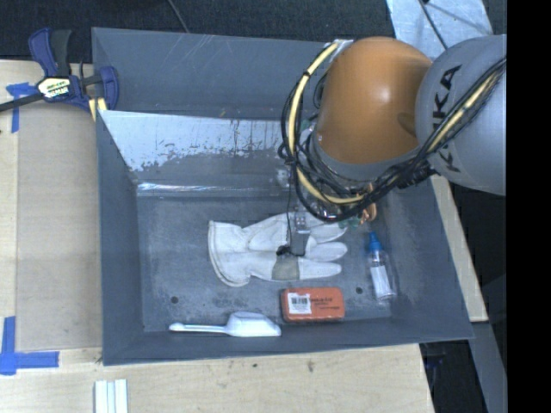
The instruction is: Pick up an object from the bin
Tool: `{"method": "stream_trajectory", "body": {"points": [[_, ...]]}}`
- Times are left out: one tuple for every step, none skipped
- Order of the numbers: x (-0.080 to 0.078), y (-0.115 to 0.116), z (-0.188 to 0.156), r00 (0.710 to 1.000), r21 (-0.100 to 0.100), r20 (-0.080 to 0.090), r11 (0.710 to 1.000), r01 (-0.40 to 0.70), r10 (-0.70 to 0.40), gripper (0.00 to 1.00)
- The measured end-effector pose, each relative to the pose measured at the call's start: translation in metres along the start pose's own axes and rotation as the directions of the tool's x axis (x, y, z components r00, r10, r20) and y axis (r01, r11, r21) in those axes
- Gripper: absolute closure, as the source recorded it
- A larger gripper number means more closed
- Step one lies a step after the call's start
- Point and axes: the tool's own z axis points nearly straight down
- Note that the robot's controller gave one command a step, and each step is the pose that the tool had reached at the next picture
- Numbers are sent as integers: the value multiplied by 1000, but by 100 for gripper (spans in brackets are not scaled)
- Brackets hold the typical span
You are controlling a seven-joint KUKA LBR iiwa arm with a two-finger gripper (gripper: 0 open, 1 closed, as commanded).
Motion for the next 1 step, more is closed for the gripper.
{"method": "stream_trajectory", "body": {"points": [[-1,0,-5,1000,-1,9,1000,-3,3,0]]}}
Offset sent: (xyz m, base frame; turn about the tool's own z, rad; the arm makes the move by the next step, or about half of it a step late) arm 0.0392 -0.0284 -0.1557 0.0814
